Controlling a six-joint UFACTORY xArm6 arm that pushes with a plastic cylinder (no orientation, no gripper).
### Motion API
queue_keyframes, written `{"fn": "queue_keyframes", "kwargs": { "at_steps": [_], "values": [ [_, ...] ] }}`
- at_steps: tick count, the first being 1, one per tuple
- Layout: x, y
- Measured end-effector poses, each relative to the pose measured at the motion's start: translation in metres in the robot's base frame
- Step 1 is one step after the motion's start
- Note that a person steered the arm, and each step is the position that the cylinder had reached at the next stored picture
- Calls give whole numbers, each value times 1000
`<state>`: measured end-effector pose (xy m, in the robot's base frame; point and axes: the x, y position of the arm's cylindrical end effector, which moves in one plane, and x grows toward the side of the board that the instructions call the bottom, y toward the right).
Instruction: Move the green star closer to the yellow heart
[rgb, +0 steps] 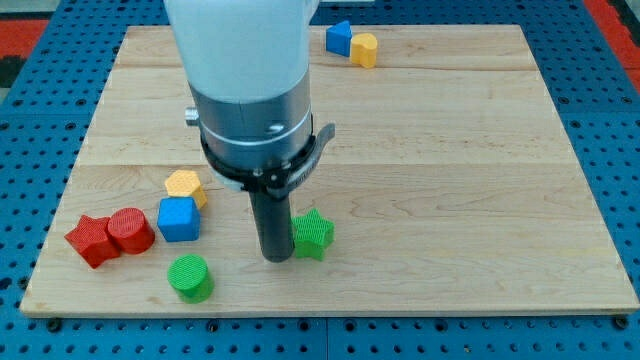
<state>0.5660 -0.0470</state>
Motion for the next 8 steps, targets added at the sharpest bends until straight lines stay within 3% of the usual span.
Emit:
{"fn": "queue_keyframes", "kwargs": {
  "at_steps": [4, 8],
  "values": [
    [39, 33],
    [20, 50]
  ]
}}
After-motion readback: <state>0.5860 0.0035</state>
